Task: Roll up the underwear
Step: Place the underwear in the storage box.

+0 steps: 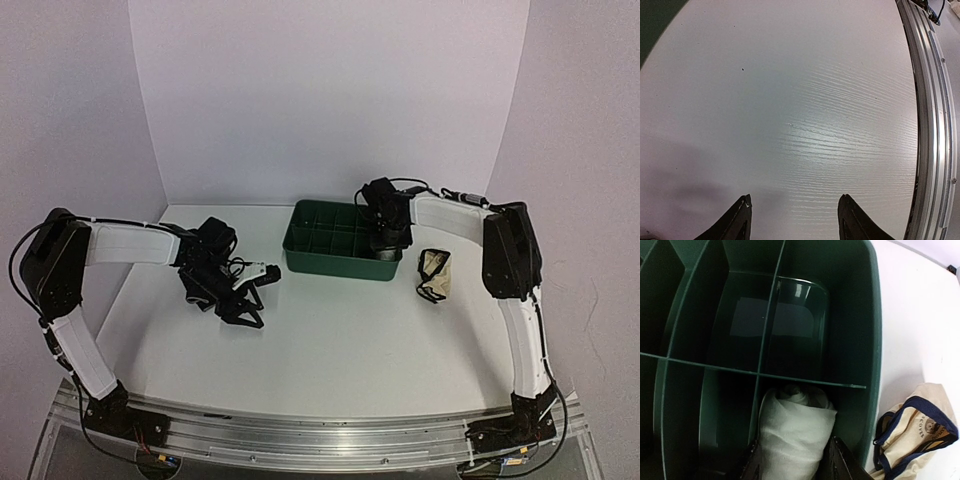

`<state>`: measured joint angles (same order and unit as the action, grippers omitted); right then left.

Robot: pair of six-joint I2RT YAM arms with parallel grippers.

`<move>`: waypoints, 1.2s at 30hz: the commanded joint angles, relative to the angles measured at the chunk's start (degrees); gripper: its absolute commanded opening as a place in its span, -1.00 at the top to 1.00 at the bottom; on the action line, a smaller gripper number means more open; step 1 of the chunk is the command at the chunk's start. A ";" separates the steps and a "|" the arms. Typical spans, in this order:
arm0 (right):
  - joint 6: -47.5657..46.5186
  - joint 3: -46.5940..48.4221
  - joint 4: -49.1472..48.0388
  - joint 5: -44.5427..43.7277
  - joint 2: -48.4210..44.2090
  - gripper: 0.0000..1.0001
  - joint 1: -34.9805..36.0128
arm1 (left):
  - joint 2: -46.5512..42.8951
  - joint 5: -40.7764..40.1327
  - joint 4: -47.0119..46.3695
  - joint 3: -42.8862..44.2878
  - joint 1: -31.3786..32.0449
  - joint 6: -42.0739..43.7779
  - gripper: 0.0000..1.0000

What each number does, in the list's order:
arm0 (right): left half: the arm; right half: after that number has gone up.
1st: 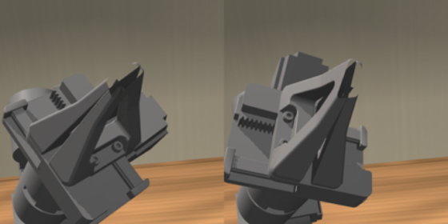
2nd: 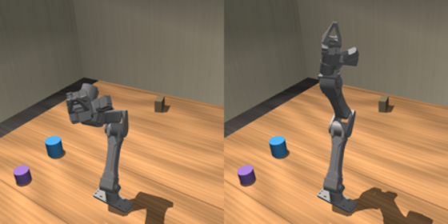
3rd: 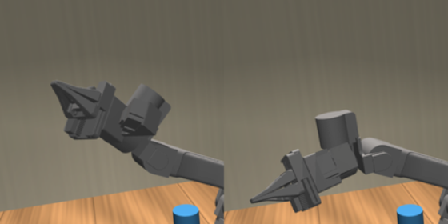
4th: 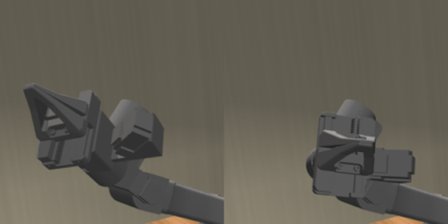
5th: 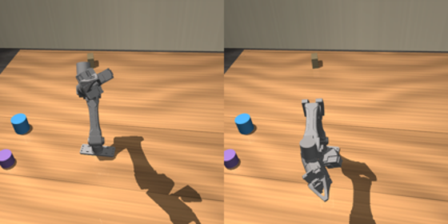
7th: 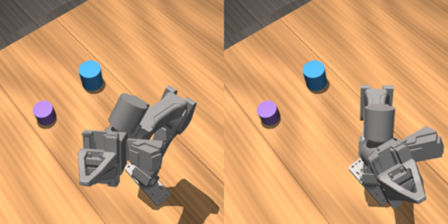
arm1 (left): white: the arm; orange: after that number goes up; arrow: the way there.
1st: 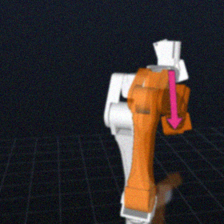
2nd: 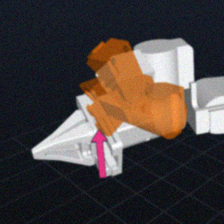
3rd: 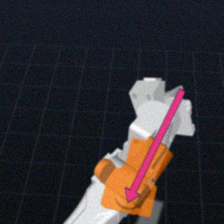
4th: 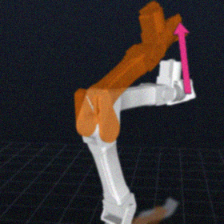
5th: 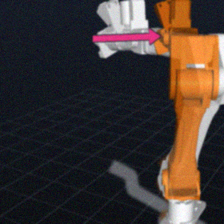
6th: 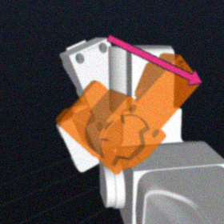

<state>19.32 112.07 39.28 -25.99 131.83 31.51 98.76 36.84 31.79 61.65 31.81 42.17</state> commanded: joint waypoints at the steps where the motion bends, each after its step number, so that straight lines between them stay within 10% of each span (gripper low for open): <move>1: -2.48 2.73 0.63 0.37 -6.56 0.14 0.25 | 0.77 0.58 -0.73 1.94 -0.36 0.98 -0.16; 13: 2.09 5.07 0.80 7.29 0.03 0.87 -3.08 | 1.97 1.14 -1.43 2.94 -0.43 0.53 -0.16; 36: -4.52 11.29 3.17 10.41 -2.66 0.63 -3.12 | 1.81 2.05 -0.02 4.67 -0.75 0.58 -0.16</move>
<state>19.35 119.63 41.48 -16.32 137.01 28.05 100.60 37.38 31.44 63.53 31.40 42.15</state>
